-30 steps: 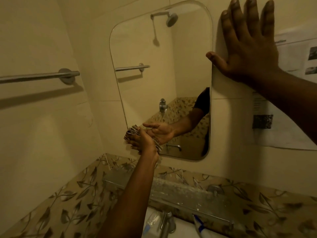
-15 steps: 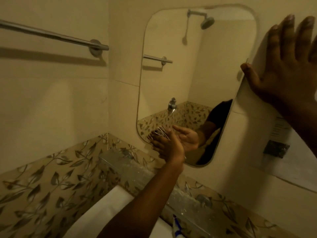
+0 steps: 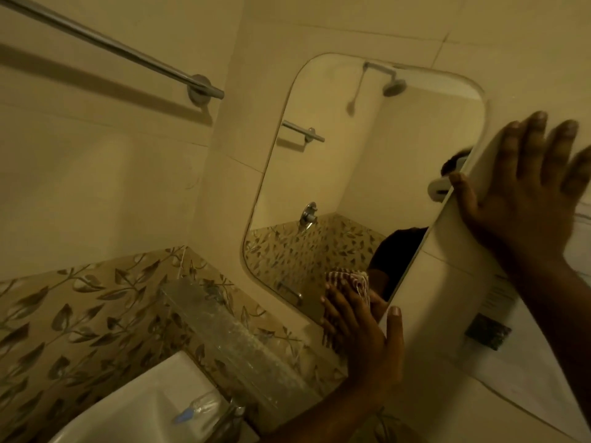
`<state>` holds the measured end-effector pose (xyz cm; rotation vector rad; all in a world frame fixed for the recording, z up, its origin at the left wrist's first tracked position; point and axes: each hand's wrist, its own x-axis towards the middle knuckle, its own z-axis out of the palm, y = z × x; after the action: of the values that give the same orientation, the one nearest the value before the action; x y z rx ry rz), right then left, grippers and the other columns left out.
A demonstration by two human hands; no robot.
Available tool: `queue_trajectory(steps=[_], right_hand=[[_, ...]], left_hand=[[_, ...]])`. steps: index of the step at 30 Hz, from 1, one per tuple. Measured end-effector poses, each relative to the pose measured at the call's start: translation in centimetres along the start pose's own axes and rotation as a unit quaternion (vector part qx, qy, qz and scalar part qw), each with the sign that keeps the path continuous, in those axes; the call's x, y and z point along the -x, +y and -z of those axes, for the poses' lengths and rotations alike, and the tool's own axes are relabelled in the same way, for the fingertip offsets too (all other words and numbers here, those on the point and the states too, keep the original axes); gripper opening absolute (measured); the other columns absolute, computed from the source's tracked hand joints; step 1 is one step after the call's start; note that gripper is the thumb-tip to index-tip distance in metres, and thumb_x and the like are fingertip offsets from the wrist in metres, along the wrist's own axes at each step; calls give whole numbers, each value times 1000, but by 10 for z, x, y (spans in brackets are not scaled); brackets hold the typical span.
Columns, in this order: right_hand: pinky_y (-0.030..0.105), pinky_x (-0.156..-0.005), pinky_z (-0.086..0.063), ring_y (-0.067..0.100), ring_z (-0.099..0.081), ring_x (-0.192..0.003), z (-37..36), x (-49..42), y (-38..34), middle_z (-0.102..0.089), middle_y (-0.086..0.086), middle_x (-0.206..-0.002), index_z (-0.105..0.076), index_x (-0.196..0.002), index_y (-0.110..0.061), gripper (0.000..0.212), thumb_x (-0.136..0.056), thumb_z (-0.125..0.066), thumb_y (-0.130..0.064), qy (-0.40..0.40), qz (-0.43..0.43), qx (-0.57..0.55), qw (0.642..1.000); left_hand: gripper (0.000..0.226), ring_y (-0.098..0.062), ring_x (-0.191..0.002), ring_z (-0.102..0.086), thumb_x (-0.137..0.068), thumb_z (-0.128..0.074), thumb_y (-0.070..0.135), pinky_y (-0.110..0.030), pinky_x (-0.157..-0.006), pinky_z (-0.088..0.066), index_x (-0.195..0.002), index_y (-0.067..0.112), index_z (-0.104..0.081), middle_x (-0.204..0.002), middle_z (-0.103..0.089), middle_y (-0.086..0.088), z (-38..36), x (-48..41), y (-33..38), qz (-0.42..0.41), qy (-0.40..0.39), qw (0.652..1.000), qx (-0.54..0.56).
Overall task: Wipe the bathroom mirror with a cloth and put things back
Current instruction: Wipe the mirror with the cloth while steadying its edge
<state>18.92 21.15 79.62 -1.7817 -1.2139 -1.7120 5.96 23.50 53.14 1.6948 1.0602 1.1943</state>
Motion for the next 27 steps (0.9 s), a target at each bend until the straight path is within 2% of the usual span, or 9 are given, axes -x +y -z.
queue_trajectory(steps=[3,6,10,13,17,21,27], right_hand=[[72,-131,-1,43,2,-169,11,0,-5,3,14,-183,-2,-175,-12,98,-107,-28,-76,-3,17,16,1000],[70,-132,1,44,2,-169,19,0,-8,1,18,-183,-5,-175,-8,98,-107,-28,-74,-14,18,33,999],[68,-133,3,43,3,-169,21,0,-11,1,18,-183,-6,-175,-8,99,-106,-27,-75,-16,15,50,999],[68,-133,0,42,3,-169,20,-1,-12,0,18,-183,-6,-176,-9,98,-106,-28,-74,-14,13,56,998],[67,-134,-1,41,3,-170,22,0,-13,-2,18,-183,-11,-175,-7,98,-105,-30,-73,-16,15,62,998],[68,-134,-5,43,-2,-169,17,0,-11,-6,20,-183,-17,-174,-4,97,-104,-31,-71,18,24,72,997],[70,-132,-13,45,-11,-168,18,1,-13,-14,22,-181,-29,-171,-2,96,-104,-33,-71,40,25,88,995]], left_hand=[[96,-24,-155,39,-94,-6,84,-47,-123,29,-163,22,23,-170,37,-2,-5,-3,-2,-103,30,991,-79],[92,-30,-162,20,-102,-19,75,-53,-126,19,-169,17,6,-177,16,-7,-1,-22,-5,-238,67,957,-149],[88,-35,-165,1,-103,-32,71,-64,-128,3,-170,18,-11,-178,-2,-9,31,-75,7,-443,91,859,-239],[88,-33,-165,-1,-102,-30,72,-63,-129,4,-170,19,-11,-178,-2,-7,59,-114,35,-538,85,794,-270],[90,-33,-165,1,-102,-32,73,-66,-128,3,-170,19,-8,-178,1,-7,90,-157,78,-606,80,732,-301],[90,-32,-165,1,-102,-33,73,-65,-129,1,-170,20,-9,-178,1,-7,123,-197,116,-666,76,655,-348],[91,-31,-165,2,-101,-32,74,-65,-128,-2,-170,20,-8,-178,2,-5,157,-227,167,-710,70,592,-374]])
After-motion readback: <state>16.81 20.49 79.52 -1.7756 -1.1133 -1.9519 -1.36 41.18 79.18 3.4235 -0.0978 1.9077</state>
